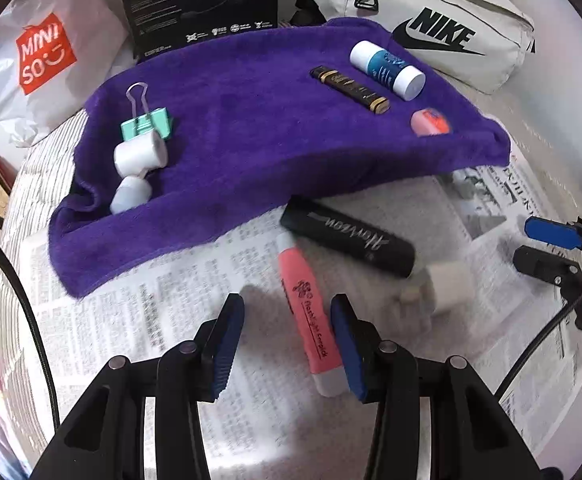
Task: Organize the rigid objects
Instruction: 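Grasp the pink highlighter with the left gripper while the right grasps the white charger plug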
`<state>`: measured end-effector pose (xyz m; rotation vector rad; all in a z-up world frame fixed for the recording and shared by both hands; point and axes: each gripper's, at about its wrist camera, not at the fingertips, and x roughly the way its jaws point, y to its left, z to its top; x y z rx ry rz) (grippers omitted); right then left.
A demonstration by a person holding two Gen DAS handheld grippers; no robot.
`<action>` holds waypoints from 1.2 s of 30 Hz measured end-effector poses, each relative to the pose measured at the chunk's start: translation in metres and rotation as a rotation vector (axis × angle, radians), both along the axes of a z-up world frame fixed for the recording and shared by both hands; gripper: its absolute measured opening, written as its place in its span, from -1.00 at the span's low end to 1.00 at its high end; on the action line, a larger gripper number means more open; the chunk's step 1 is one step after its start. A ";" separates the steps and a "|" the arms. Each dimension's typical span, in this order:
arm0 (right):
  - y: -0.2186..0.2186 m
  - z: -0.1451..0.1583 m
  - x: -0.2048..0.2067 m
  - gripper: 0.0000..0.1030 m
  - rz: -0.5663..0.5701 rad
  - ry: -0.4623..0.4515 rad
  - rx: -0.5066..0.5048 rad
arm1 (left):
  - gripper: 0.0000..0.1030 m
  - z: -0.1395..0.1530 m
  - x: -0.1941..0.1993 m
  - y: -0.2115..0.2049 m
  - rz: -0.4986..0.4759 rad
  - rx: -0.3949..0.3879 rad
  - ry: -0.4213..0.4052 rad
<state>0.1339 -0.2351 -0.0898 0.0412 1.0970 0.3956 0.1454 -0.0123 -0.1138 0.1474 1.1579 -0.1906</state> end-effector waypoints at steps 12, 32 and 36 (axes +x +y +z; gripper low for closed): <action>0.007 -0.006 -0.006 -0.01 0.015 0.017 0.020 | -0.41 0.001 -0.010 -0.001 -0.021 -0.023 -0.031; 0.079 -0.004 -0.010 -0.01 0.260 -0.063 0.025 | -0.69 -0.001 -0.011 0.035 0.014 -0.039 -0.020; 0.086 -0.008 0.001 -0.01 0.270 -0.068 -0.008 | -0.69 -0.002 -0.013 0.034 0.012 -0.035 -0.025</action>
